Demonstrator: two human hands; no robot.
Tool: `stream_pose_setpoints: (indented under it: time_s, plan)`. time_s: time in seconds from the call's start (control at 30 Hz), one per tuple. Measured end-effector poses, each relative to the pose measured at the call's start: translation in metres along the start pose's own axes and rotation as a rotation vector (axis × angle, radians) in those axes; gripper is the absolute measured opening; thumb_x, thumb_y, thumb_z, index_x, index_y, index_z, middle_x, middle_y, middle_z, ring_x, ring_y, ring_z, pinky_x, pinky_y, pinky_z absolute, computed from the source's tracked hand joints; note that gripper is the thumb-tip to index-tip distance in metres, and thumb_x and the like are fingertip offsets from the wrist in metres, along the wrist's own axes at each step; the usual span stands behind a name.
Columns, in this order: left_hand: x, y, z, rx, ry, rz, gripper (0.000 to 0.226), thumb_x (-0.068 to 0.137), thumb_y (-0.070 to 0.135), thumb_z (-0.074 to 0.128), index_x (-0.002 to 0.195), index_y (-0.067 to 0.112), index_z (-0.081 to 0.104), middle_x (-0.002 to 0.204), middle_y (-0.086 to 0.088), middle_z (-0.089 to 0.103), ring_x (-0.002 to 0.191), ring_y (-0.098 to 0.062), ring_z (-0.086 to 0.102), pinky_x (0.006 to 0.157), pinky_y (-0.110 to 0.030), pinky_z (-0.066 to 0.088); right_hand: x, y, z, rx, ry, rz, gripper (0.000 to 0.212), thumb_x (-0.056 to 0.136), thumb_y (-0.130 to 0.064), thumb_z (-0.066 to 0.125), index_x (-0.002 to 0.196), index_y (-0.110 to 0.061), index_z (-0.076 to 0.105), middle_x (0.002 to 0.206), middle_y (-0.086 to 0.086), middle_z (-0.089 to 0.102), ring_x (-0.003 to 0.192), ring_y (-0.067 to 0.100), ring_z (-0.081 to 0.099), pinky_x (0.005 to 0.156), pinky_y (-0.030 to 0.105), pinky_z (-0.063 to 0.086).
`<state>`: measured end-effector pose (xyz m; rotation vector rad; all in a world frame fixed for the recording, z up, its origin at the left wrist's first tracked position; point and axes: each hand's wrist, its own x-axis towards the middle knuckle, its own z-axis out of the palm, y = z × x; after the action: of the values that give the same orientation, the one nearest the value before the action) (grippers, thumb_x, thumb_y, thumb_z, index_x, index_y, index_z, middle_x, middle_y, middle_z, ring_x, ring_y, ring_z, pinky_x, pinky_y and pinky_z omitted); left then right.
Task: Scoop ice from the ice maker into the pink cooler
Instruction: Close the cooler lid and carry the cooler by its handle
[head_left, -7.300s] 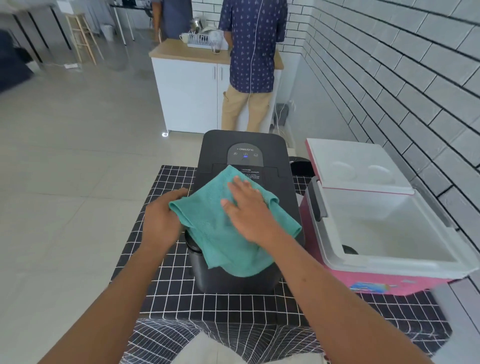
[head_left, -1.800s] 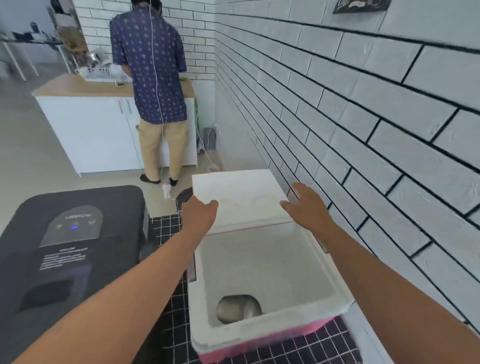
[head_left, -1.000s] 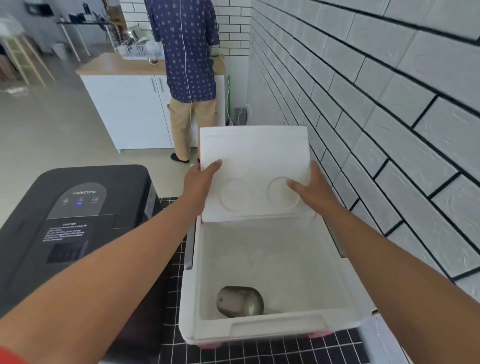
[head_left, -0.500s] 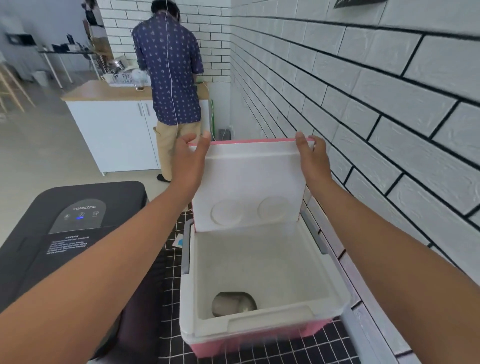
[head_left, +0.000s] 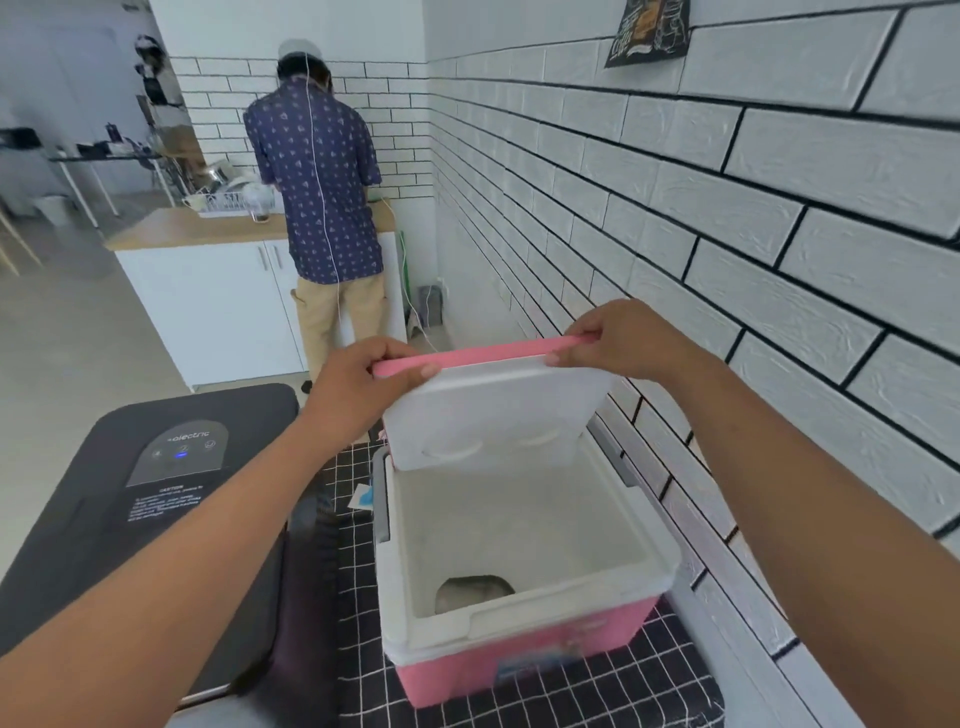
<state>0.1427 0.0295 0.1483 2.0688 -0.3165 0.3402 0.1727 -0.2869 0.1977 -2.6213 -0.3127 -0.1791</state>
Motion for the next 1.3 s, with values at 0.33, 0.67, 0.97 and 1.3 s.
stream_pose_setpoints:
  time_s: [0.33, 0.67, 0.97, 1.3]
  plan:
    - [-0.048, 0.019, 0.003, 0.338, -0.644, -0.006, 0.057, 0.067, 0.055, 0.078, 0.120, 0.041, 0.061, 0.108, 0.022, 0.062, 0.099, 0.004, 0.059, 0.087, -0.023, 0.049, -0.055, -0.015, 0.031, -0.350, -0.583, -0.060, 0.072, 0.062, -0.041, 0.083, 0.129, -0.036, 0.057, 0.104, -0.021, 0.058, 0.087, 0.003, 0.056, 0.078, 0.021, 0.040]
    - [-0.117, -0.019, 0.062, 0.545, -0.746, 0.028, 0.085, 0.063, 0.034, 0.073, 0.141, 0.038, 0.040, 0.149, 0.012, 0.033, 0.131, -0.013, 0.039, 0.104, -0.034, 0.039, -0.124, 0.027, 0.108, -0.510, -0.561, -0.204, 0.092, 0.072, -0.027, 0.068, 0.151, -0.029, 0.022, 0.157, -0.004, 0.022, 0.136, 0.021, 0.029, 0.110, 0.043, 0.032]
    - [-0.139, -0.047, 0.085, 0.589, -0.705, -0.018, 0.102, 0.065, 0.036, 0.074, 0.152, 0.030, 0.022, 0.160, 0.008, 0.017, 0.143, -0.019, 0.026, 0.115, -0.035, 0.026, -0.136, 0.061, 0.139, -0.407, -0.488, -0.284, 0.096, 0.072, -0.040, 0.074, 0.152, -0.028, 0.021, 0.161, 0.002, 0.011, 0.145, 0.022, 0.014, 0.118, 0.040, 0.015]
    - [-0.128, -0.044, 0.117, 0.515, -0.475, -0.291, 0.076, 0.088, 0.060, 0.052, 0.150, 0.025, 0.029, 0.161, -0.003, 0.017, 0.147, -0.024, 0.017, 0.118, -0.039, 0.013, -0.116, 0.074, 0.147, -0.260, -0.428, -0.195, 0.078, 0.087, -0.068, 0.043, 0.151, -0.027, 0.025, 0.160, 0.000, 0.016, 0.146, 0.021, 0.014, 0.119, 0.043, 0.012]
